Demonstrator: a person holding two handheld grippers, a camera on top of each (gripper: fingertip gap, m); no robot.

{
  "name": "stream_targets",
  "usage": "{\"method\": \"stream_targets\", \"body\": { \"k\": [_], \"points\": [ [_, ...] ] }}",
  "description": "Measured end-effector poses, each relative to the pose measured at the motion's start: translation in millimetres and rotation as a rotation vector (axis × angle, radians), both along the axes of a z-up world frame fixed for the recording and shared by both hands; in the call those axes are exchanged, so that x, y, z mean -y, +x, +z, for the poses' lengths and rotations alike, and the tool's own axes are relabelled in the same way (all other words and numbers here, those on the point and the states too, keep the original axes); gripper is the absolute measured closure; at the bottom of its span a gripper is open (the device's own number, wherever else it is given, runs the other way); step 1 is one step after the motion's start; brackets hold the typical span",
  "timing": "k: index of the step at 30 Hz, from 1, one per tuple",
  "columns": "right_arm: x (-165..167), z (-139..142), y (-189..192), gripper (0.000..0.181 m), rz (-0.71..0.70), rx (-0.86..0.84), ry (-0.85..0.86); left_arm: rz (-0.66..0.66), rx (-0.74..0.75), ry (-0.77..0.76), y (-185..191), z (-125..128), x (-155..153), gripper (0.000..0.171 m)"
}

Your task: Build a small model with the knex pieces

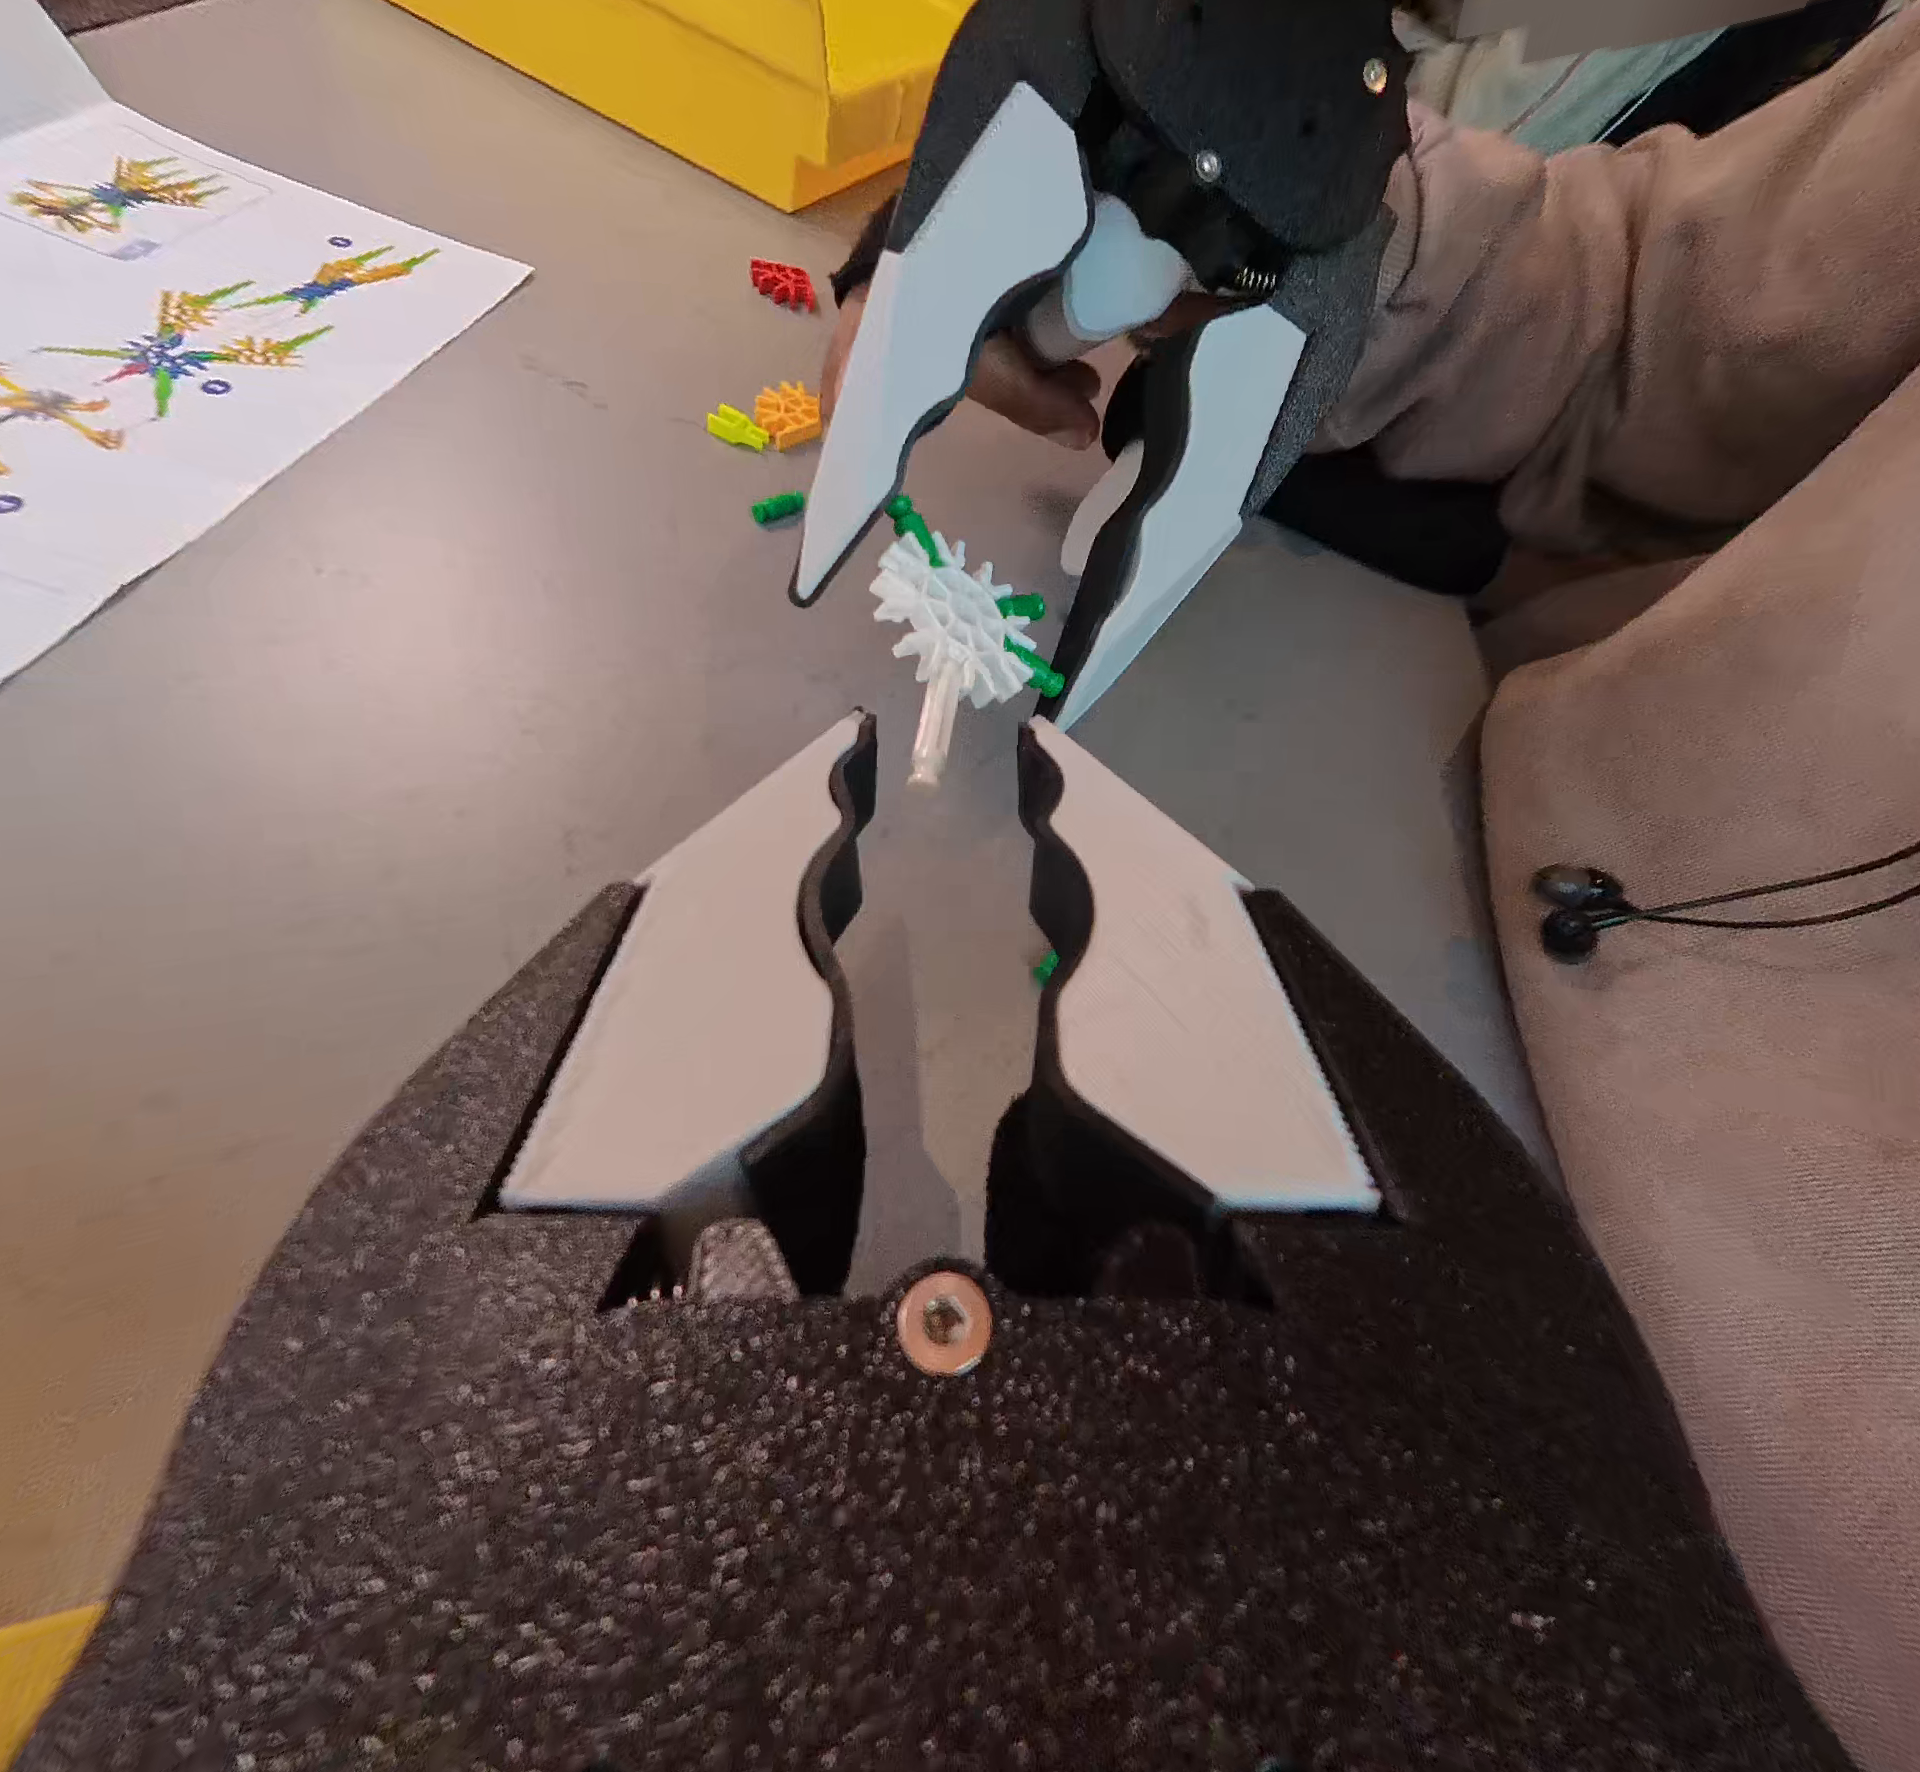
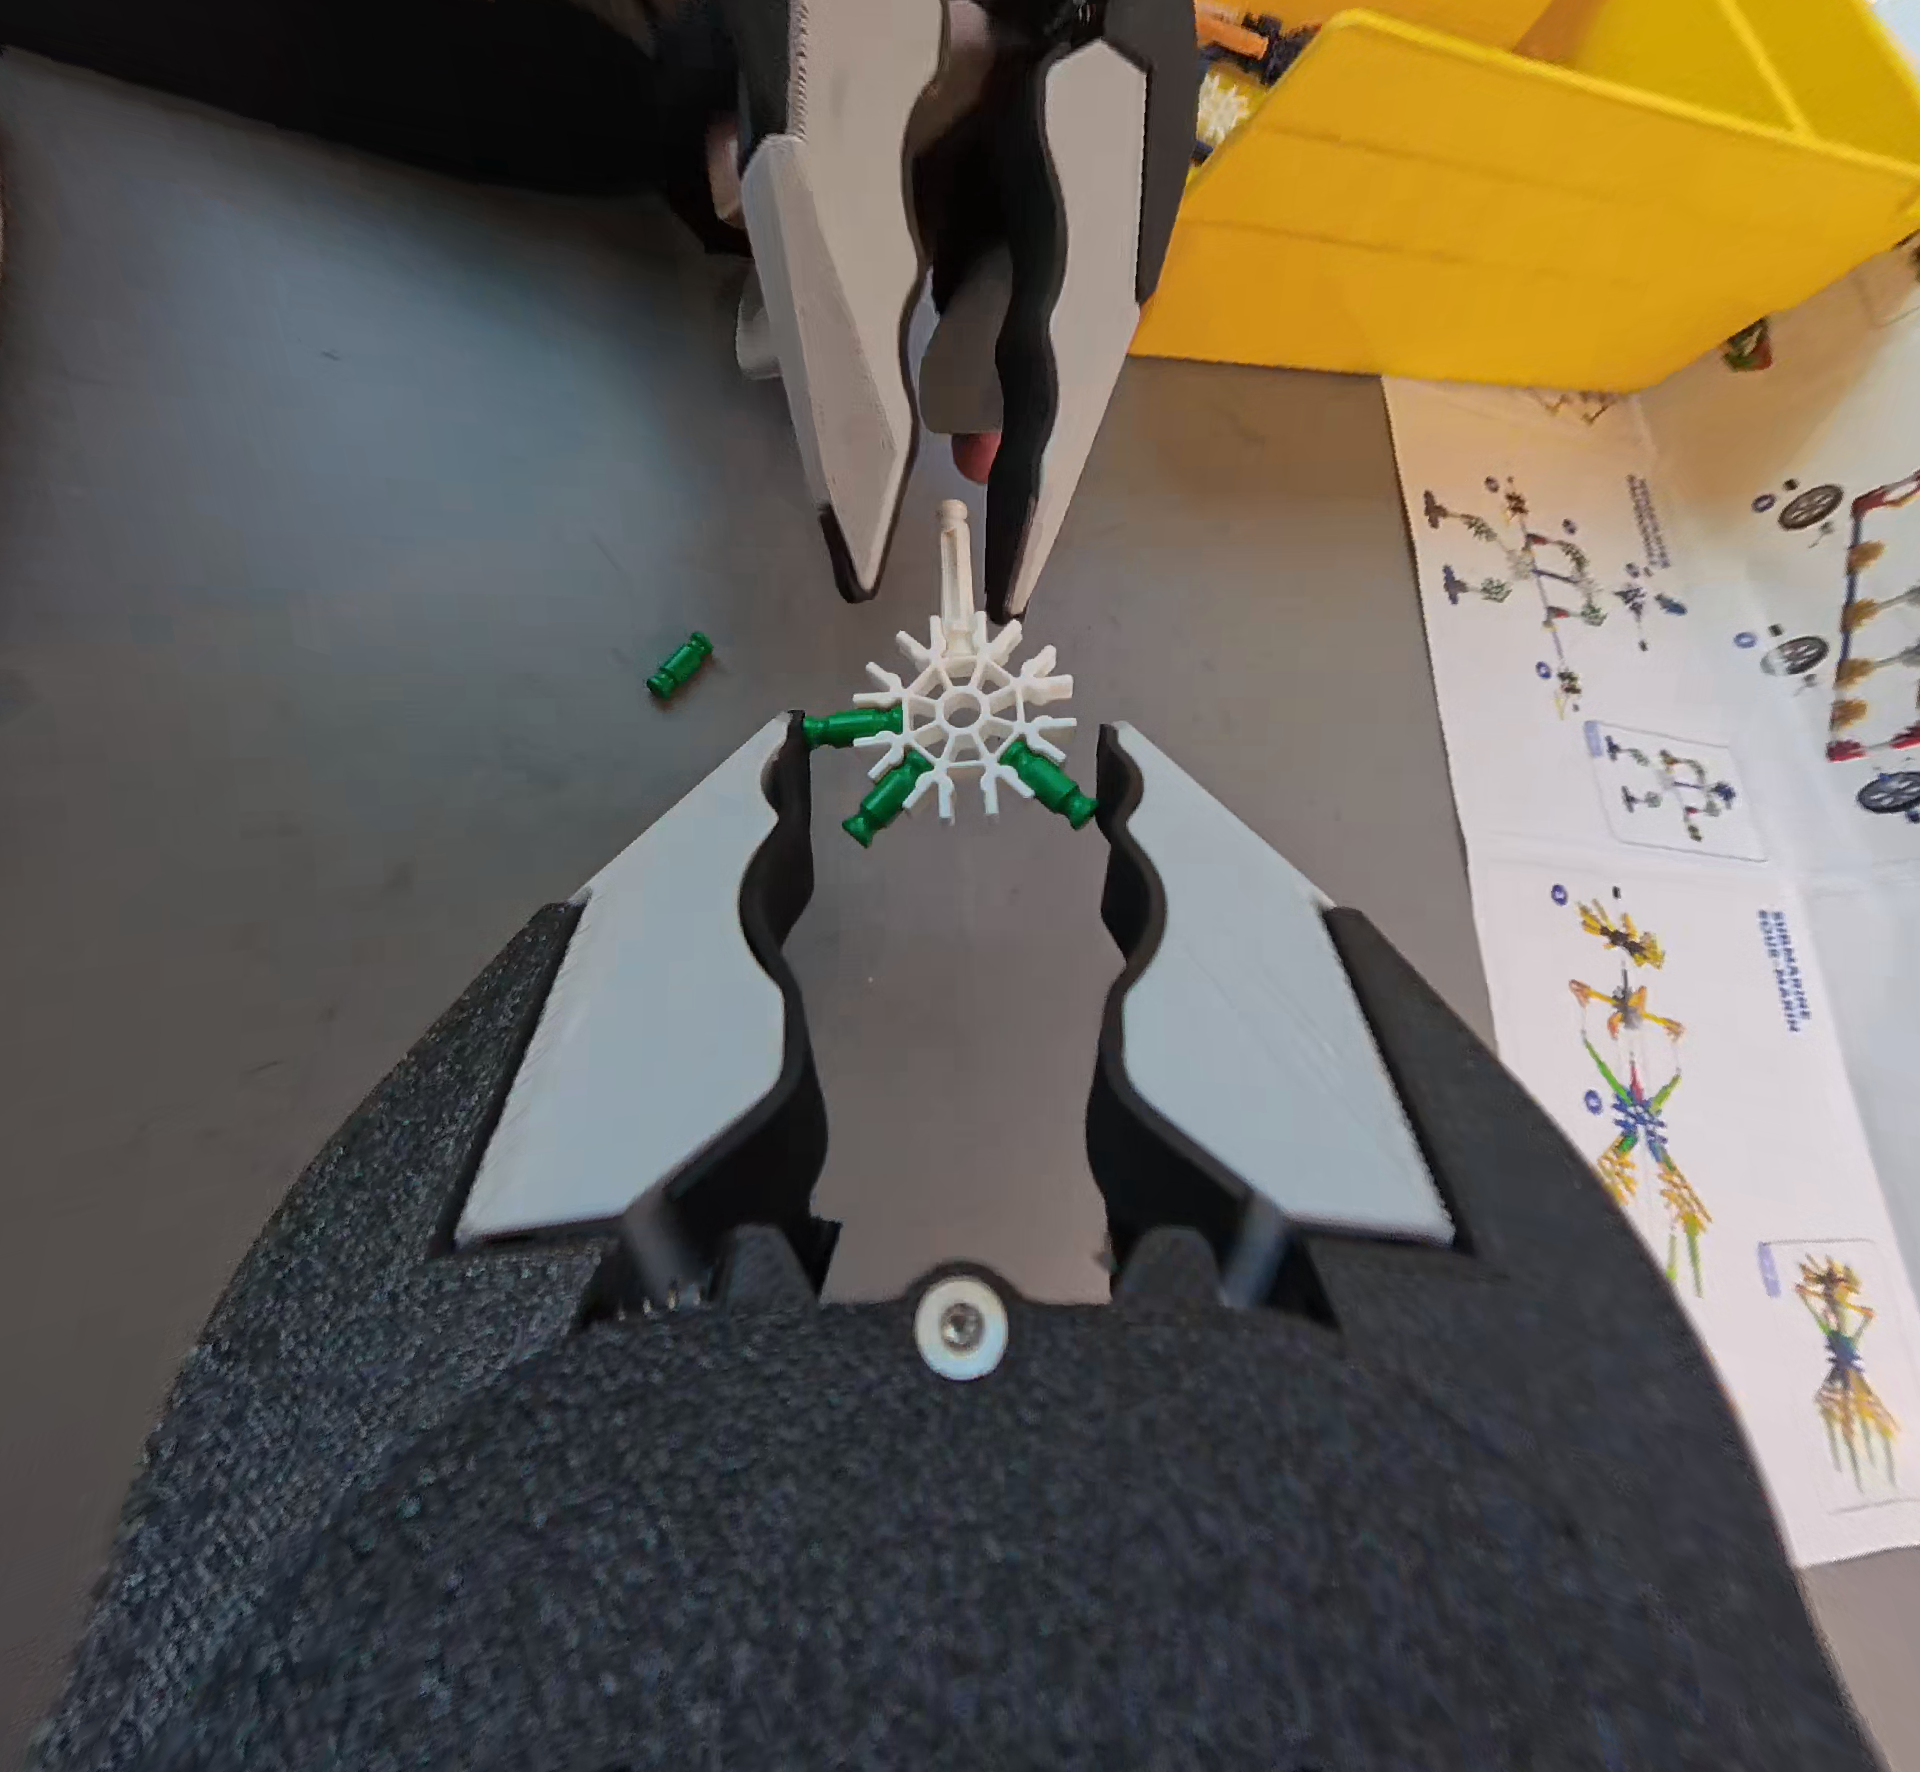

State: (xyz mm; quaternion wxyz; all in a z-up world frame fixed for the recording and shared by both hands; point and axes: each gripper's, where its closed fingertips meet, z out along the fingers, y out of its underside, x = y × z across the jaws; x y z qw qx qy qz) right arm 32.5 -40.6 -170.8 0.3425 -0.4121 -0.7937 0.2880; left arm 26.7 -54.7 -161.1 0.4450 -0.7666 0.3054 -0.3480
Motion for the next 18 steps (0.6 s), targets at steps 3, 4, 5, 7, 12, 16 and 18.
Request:
{"method": "stream_targets", "body": {
  "k": [3,4,5,7,12,16,18],
  "points": [
    [2.2,6.5,-0.2,0.127,0.028,-0.053,0.034,-0.014,0.025,0.009,4.1,5.1,0.9,0.166],
    [3.5,6.7,0.2,0.127,0.034,-0.053,0.006,-0.027,0.046,0.005,5.3,7.9,2.7,0.166],
    [5.3,8.0,0.3,0.127,0.034,-0.056,-0.051,-0.034,0.065,0.004,5.9,10.5,3.5,0.166],
    [11.0,15.4,1.3,0.128,0.043,-0.070,-0.243,-0.036,0.069,0.031,5.1,13.2,4.3,0.166],
    [12.0,43.5,3.3,0.136,0.037,-0.092,-0.749,-0.021,0.065,0.116,2.7,22.0,3.6,0.166],
    [2.2,43.2,-0.2,0.162,-0.031,-0.078,-0.892,-0.003,0.066,0.150,0.5,25.8,1.7,0.166],
    [1.7,45.1,-0.7,0.174,-0.041,-0.072,-0.959,0.014,0.060,0.158,-0.3,25.8,-0.1,0.166]
  ]
}}
